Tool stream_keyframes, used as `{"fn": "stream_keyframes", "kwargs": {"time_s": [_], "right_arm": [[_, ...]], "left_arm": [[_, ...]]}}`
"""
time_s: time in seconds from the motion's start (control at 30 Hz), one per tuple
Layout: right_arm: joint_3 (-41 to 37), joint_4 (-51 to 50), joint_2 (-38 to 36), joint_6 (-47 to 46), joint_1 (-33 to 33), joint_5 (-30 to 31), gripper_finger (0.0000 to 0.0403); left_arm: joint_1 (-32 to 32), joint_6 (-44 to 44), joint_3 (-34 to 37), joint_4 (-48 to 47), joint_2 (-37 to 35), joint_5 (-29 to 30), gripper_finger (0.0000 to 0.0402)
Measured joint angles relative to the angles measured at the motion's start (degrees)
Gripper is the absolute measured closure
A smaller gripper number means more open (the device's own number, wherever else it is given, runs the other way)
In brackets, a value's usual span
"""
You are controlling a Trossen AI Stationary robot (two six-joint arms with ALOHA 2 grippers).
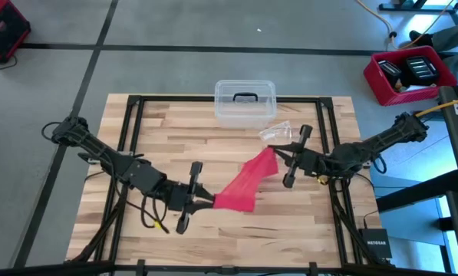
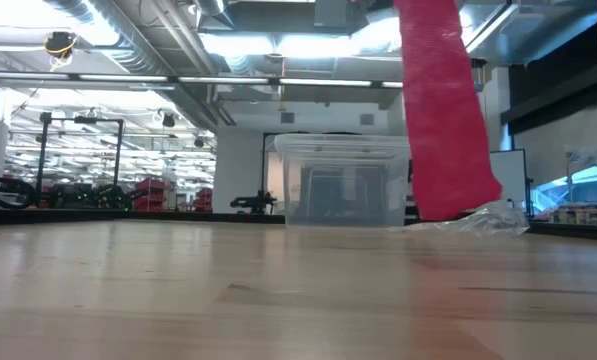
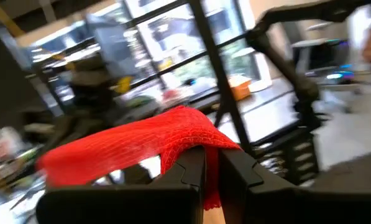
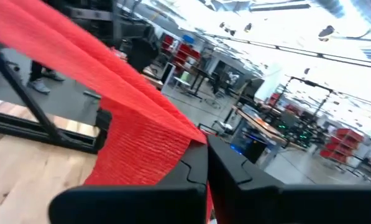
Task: Roll bandage
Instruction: Roll the red bandage
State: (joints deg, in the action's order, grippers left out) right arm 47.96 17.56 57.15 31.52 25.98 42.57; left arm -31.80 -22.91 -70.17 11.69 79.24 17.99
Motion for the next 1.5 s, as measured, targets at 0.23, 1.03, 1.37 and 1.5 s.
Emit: {"fn": "stream_keyframes", "kwargs": {"time_s": [0.23, 1.03, 1.37, 1.5], "right_arm": [[0.0, 2.1, 2.4, -0.2, -0.1, -5.6, 0.0400], [1.7, 2.5, 9.5, -13.6, -0.5, -12.6, 0.0301], [13.7, -30.6, 6.0, -29.3, -0.5, -14.5, 0.0152], [11.5, -34.6, 6.1, -35.9, -0.4, -17.3, 0.0142]], "left_arm": [[1.6, 1.2, 0.0, 1.5, 0.0, -8.2, 0.0384], [9.3, -5.6, 0.1, 14.0, 0.0, 1.8, 0.0384], [8.6, -5.7, 0.0, 12.9, -0.1, 1.9, 0.0384], [8.4, -6.1, 0.0, 13.1, -0.3, 2.0, 0.0384]]}}
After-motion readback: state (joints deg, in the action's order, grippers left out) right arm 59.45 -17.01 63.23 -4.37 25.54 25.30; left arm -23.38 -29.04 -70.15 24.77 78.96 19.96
